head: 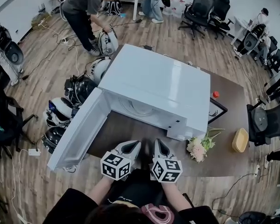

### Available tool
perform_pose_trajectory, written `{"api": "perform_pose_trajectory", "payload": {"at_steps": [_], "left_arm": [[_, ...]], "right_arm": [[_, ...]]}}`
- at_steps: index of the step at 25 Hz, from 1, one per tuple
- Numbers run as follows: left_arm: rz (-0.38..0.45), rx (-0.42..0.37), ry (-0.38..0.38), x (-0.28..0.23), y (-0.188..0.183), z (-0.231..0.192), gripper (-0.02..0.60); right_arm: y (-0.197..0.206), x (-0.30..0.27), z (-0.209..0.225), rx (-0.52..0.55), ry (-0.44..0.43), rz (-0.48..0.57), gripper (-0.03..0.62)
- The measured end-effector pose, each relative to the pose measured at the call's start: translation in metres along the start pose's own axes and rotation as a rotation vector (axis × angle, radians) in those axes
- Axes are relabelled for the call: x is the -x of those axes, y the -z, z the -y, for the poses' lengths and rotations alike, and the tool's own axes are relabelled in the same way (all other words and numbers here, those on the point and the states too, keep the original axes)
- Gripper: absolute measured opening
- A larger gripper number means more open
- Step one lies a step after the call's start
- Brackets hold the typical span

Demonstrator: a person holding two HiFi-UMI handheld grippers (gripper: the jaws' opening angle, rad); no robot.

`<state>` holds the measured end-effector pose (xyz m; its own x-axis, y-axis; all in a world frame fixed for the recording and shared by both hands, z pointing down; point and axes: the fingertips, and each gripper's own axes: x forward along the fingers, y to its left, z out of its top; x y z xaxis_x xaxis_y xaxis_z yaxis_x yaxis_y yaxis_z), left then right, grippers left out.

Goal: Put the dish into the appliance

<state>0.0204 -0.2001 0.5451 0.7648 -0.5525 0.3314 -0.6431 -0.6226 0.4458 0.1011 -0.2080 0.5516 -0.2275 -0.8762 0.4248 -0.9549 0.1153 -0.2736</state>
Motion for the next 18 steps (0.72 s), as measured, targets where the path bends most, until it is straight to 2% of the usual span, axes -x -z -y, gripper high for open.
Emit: {"api": "perform_pose_trajectory", "payload": {"at_steps": [18], "left_arm": [[0.042, -0.017, -0.064, 0.013, -0.008, -0.016, 0.008]], "right_arm": [[0.0, -0.009, -0.007, 0.019, -0.018, -0.007, 0.006]]}}
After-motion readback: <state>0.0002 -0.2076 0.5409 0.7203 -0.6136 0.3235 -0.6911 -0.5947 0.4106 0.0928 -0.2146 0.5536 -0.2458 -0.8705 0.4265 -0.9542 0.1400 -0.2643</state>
